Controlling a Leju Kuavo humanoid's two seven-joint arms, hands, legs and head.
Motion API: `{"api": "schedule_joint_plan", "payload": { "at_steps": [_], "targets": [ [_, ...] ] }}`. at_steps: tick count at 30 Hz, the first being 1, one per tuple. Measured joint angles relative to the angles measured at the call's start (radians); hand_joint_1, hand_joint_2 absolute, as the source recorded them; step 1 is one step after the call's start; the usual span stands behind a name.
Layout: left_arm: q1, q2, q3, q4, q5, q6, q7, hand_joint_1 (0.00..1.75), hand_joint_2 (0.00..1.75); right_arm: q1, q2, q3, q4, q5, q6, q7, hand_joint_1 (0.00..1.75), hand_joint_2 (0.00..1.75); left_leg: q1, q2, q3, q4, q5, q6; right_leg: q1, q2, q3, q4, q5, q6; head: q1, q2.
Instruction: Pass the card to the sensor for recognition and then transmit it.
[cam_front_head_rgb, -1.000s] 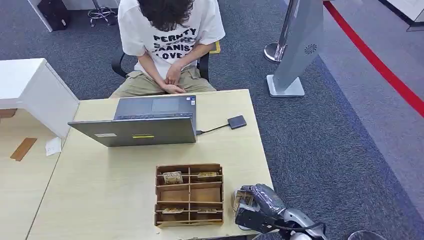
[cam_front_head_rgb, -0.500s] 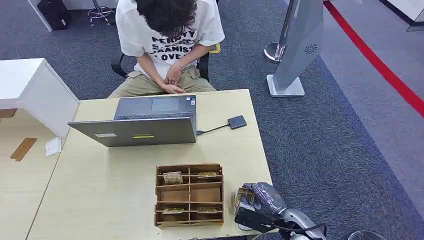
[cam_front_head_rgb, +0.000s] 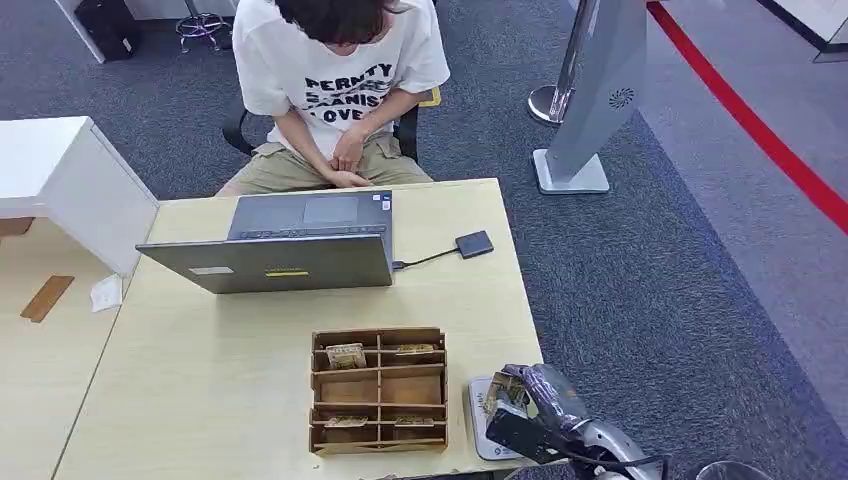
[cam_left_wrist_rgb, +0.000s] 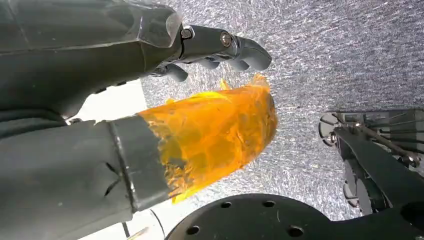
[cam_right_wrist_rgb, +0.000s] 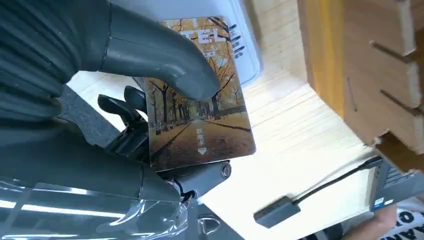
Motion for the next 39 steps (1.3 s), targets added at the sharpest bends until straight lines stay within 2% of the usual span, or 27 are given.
{"api": "schedule_joint_plan", "payload": {
  "at_steps": [31, 39],
  "targets": [
    [-0.007, 0.004, 0.000, 0.000, 0.006, -0.003, 0.000, 0.00, 0.00, -0.001, 0.001, -0.024, -0.004, 0.027, 0.025, -0.010, 1.75, 1.75, 0.000, 0.000, 0.000, 0.000, 0.000, 0.000, 0.000, 0.000, 0.000, 0.000, 0.000, 0.000, 0.000, 0.000],
    [-0.006, 0.004, 0.003, 0.000, 0.037, 0.005, -0.002, 0.00, 0.00, -0.027, 0.031, -0.001, -0.008, 0.052, 0.066, -0.005, 1.75, 1.75, 0.000, 0.000, 0.000, 0.000, 0.000, 0.000, 0.000, 0.000, 0.000, 0.000, 0.000, 0.000, 0.000, 0.000]
  ]
}}
